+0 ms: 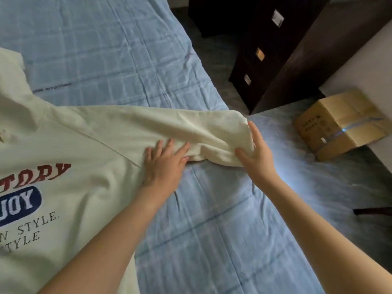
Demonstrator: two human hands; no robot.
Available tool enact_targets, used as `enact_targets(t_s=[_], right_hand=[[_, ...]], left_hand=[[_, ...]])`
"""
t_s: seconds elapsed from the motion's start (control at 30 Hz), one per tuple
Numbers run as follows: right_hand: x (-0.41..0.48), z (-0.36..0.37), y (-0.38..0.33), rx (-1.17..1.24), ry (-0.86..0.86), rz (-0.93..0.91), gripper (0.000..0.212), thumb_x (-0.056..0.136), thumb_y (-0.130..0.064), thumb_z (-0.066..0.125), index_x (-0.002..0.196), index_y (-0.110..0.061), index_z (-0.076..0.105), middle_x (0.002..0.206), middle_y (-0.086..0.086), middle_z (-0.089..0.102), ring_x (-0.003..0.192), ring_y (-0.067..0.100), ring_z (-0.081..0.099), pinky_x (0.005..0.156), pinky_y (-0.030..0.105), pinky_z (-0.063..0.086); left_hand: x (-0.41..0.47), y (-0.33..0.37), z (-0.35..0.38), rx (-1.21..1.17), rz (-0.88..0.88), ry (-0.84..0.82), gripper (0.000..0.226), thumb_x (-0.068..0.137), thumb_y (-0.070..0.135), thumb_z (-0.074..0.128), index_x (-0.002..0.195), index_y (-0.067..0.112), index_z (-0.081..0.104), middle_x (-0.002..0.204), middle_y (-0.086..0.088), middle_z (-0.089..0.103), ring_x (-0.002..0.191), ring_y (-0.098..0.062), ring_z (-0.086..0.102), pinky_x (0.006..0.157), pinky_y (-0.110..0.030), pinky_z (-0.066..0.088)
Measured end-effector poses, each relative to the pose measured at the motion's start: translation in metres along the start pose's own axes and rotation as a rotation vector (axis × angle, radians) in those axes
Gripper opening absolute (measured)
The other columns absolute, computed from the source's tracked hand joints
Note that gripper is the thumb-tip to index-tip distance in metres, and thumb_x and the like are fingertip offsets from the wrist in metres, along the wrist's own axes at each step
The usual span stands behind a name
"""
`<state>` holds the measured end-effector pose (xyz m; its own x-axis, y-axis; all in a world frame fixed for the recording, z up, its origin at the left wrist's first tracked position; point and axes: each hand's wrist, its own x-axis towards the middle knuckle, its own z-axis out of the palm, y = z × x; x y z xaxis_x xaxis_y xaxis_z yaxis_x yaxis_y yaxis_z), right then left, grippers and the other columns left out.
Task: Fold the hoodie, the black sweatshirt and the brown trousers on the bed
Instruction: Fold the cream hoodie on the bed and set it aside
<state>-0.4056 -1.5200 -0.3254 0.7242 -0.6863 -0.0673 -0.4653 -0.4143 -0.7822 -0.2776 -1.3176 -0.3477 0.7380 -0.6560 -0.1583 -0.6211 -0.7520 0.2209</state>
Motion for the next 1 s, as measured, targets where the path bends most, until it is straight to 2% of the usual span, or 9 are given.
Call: enact_targets(t_s=[0.13, 0.2, 0.3, 0.43, 0.53, 0.6, 0.77, 0.9, 1.0], right_hand=[[-0.004, -0.012, -0.004, 0.138, 0.196, -0.046, 0.056, 0.092, -0.006, 0.062, 0.139, -0.034, 0.053, 0.109, -0.031, 0.063, 0.095, 0.000, 0.060, 0.077, 0.004, 0.040], [-0.005, -0.010, -0.007, 0.039, 0.218, -0.154, 0.051, 0.091, -0.004, 0.061, 0.137, -0.026, 0.058, 0.119, -0.021, 0.064, 0.105, 0.005, 0.059, 0.083, 0.004, 0.037], [-0.012, 0.005, 0.002, -0.247, -0.026, -0.209, 0.048, 0.092, -0.003, 0.064, 0.138, -0.016, 0.058, 0.139, -0.001, 0.057, 0.118, 0.031, 0.049, 0.091, 0.015, 0.025], [-0.018, 0.005, 0.004, -0.268, 0.015, -0.171, 0.053, 0.093, -0.016, 0.067, 0.143, -0.024, 0.052, 0.147, 0.003, 0.046, 0.119, 0.032, 0.043, 0.096, 0.020, 0.023], [-0.030, 0.004, -0.003, -0.116, 0.194, 0.063, 0.057, 0.092, -0.038, 0.066, 0.143, -0.035, 0.043, 0.125, 0.004, 0.050, 0.098, 0.020, 0.058, 0.083, 0.023, 0.042], [-0.038, 0.009, -0.009, 0.049, 0.160, 0.247, 0.054, 0.094, -0.048, 0.059, 0.143, -0.036, 0.039, 0.102, -0.003, 0.062, 0.082, 0.017, 0.067, 0.070, 0.026, 0.051], [-0.027, 0.019, -0.018, 0.452, 0.345, 0.371, 0.031, 0.097, -0.025, 0.057, 0.128, -0.027, 0.060, 0.105, -0.011, 0.068, 0.084, -0.006, 0.062, 0.080, 0.029, 0.053], [-0.021, 0.010, -0.035, 0.619, 0.524, 0.186, 0.052, 0.090, 0.006, 0.050, 0.132, -0.024, 0.058, 0.113, -0.010, 0.068, 0.087, -0.006, 0.066, 0.076, 0.017, 0.052], [-0.028, 0.003, -0.041, 0.580, 0.427, 0.016, 0.067, 0.086, 0.014, 0.048, 0.142, -0.023, 0.046, 0.121, -0.038, 0.057, 0.098, -0.016, 0.063, 0.075, 0.018, 0.057]], left_hand=[[-0.011, -0.007, -0.022, -0.222, 0.149, 0.327, 0.050, 0.097, 0.037, 0.035, 0.140, 0.021, 0.054, 0.145, -0.012, 0.051, 0.135, -0.036, 0.045, 0.110, -0.058, 0.028], [-0.022, -0.014, -0.020, -0.124, 0.217, 0.205, 0.055, 0.097, 0.044, 0.028, 0.142, 0.024, 0.051, 0.151, -0.006, 0.045, 0.141, -0.029, 0.038, 0.114, -0.053, 0.022], [-0.029, -0.016, -0.006, 0.046, 0.168, -0.163, 0.060, 0.099, 0.058, 0.017, 0.153, 0.034, 0.025, 0.164, 0.006, 0.015, 0.151, -0.016, 0.009, 0.120, -0.041, 0.004], [-0.012, -0.002, -0.010, -0.095, 0.179, 0.016, 0.065, 0.095, 0.054, 0.015, 0.152, 0.029, 0.030, 0.162, 0.001, 0.023, 0.149, -0.023, 0.017, 0.119, -0.046, 0.010], [0.004, 0.014, -0.008, -0.112, 0.254, 0.154, 0.061, 0.097, 0.049, 0.018, 0.152, 0.028, 0.031, 0.161, 0.001, 0.026, 0.148, -0.027, 0.021, 0.118, -0.051, 0.012], [0.011, 0.023, 0.002, -0.067, 0.256, 0.105, 0.057, 0.099, 0.048, 0.020, 0.154, 0.032, 0.024, 0.163, 0.003, 0.020, 0.150, -0.025, 0.014, 0.119, -0.050, 0.007], [0.018, 0.024, 0.029, 0.042, 0.203, -0.092, 0.058, 0.101, 0.053, 0.023, 0.154, 0.041, 0.005, 0.165, 0.009, -0.002, 0.151, -0.015, -0.008, 0.120, -0.044, -0.003], [0.025, 0.039, -0.003, -0.561, 0.073, -0.089, 0.046, 0.100, 0.037, 0.047, 0.146, 0.035, 0.041, 0.158, 0.006, 0.030, 0.147, -0.012, 0.021, 0.118, -0.031, 0.017], [0.027, 0.063, -0.042, -1.119, 0.027, -0.030, 0.039, 0.095, 0.031, 0.058, 0.133, 0.042, 0.055, 0.141, 0.019, 0.049, 0.131, -0.002, 0.045, 0.102, -0.015, 0.035]])
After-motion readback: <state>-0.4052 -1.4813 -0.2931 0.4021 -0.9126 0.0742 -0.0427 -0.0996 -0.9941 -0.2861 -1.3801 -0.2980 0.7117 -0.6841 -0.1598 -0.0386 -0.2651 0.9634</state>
